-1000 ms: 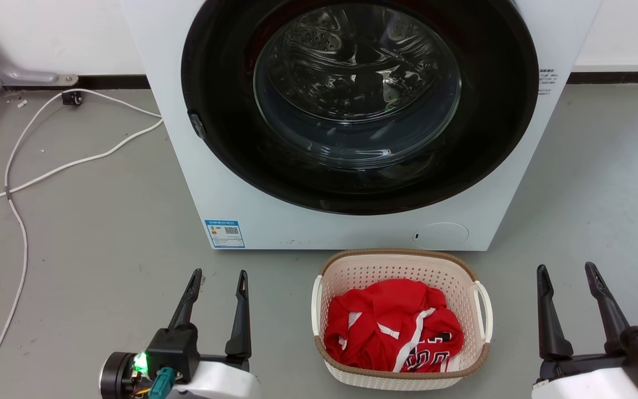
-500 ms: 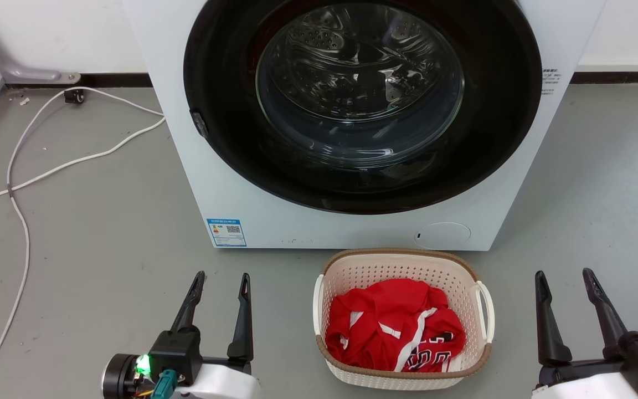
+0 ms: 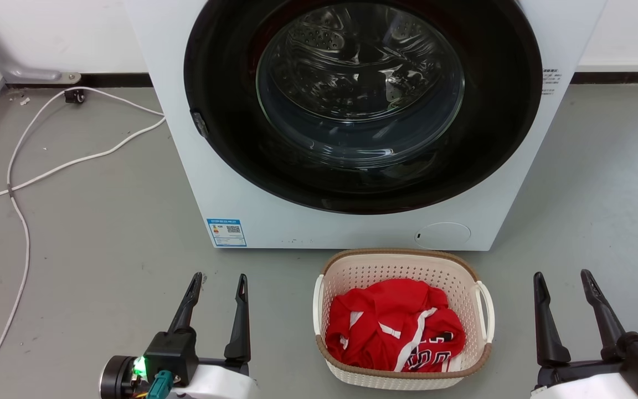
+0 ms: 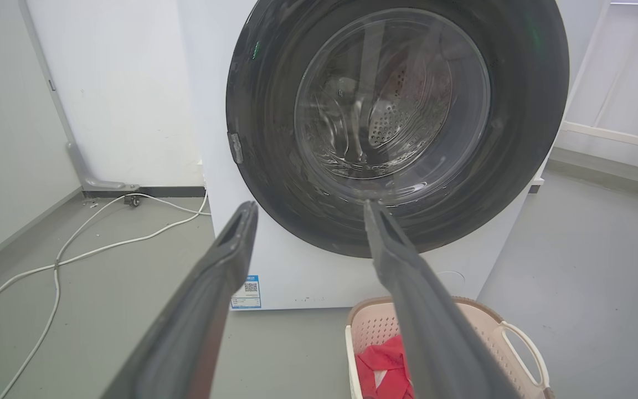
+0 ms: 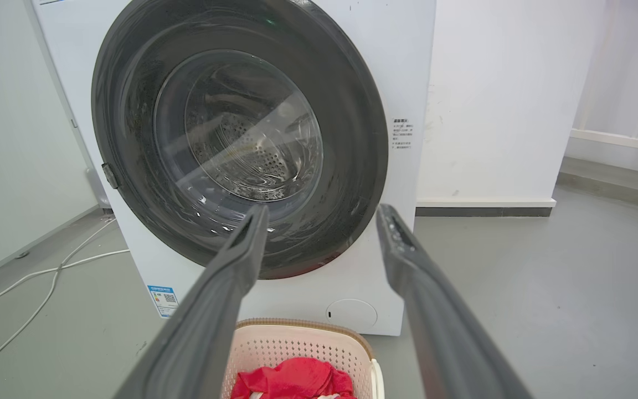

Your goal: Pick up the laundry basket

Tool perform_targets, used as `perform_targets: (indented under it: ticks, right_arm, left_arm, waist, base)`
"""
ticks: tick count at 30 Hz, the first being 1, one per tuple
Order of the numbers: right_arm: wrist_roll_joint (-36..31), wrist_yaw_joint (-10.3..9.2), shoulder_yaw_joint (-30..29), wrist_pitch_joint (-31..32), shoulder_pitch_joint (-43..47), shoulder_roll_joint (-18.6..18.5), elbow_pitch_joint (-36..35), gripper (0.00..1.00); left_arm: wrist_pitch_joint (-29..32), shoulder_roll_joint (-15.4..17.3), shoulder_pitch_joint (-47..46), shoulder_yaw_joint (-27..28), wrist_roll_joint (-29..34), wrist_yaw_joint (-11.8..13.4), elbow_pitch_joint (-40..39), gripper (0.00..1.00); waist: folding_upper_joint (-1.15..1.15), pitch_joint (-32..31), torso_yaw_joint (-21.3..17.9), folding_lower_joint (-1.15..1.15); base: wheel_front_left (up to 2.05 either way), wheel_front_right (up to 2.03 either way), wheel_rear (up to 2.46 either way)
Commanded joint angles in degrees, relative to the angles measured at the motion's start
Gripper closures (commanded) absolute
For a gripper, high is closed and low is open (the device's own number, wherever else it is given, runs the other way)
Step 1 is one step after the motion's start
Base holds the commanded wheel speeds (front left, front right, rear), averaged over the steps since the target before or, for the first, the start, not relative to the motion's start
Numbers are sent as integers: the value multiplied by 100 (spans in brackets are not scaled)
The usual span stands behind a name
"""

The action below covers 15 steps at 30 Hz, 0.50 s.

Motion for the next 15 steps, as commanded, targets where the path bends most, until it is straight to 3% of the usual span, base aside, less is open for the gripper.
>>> perform_targets:
  ticks: [1, 15]
  right_arm:
    - [43, -2, 5, -14, 15, -25, 10, 0]
    - [-101, -2, -164, -14, -153, -24, 167, 0]
  left_arm:
    - [-16, 7, 72, 4, 3, -14, -11, 0]
    - [-16, 7, -199, -93, 97, -95, 185, 0]
  waist:
    - [0, 0, -2, 0]
    - [0, 191, -71, 0]
  base:
    - [0, 0, 0]
    - [0, 0, 0]
